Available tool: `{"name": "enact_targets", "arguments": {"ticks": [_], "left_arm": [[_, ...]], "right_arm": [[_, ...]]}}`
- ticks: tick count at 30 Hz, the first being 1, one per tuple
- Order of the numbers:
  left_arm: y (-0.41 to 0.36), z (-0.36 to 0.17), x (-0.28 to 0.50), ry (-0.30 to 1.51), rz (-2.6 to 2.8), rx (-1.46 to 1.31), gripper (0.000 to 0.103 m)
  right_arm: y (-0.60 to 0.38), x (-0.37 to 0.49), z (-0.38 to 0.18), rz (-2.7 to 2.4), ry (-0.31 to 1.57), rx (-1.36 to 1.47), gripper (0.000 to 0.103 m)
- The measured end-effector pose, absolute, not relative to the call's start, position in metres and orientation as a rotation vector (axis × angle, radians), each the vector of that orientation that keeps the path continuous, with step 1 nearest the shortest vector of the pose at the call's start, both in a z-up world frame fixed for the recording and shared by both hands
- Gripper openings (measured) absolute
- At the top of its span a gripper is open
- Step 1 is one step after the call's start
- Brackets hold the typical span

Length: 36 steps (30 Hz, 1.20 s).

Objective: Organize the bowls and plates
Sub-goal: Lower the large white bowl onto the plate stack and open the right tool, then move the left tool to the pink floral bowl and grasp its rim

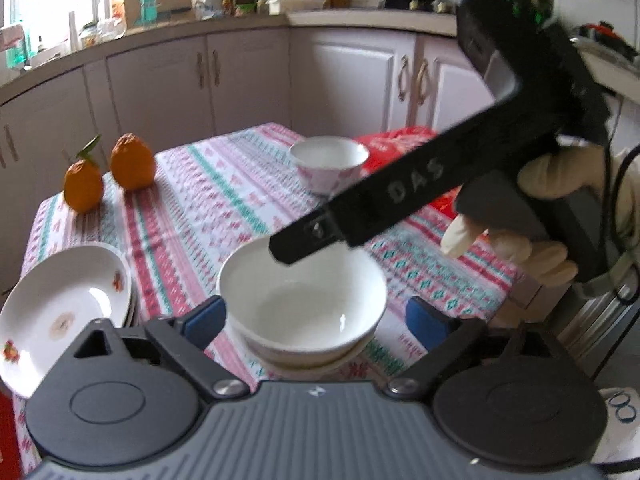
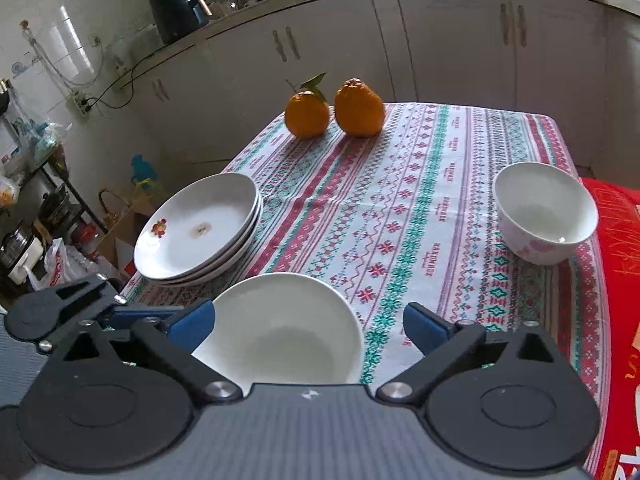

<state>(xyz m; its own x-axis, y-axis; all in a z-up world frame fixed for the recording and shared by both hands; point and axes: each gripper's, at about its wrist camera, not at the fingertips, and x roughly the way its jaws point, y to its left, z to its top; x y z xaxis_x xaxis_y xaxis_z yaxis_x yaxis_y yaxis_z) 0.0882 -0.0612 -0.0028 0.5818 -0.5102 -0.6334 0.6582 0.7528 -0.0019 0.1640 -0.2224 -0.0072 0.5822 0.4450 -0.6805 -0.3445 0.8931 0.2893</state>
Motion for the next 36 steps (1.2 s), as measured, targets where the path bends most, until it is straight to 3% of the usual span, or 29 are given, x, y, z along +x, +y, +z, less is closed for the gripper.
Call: {"name": "enact_targets", "arguments": {"ticks": [19,36], "left_arm": [[-0.060,-0.008,0.106,0.692,-0.723,0.196,0.098],[-0.105,0.027,0.170,0.664,-0.666,0.423,0.098]], "right_arm": [[-0.249,0.152,-0.008,0.373,0.808,0.128,0.103],[-0.306,0.172,-0.023,0.213,0.684,-0.096,0.103]]}}
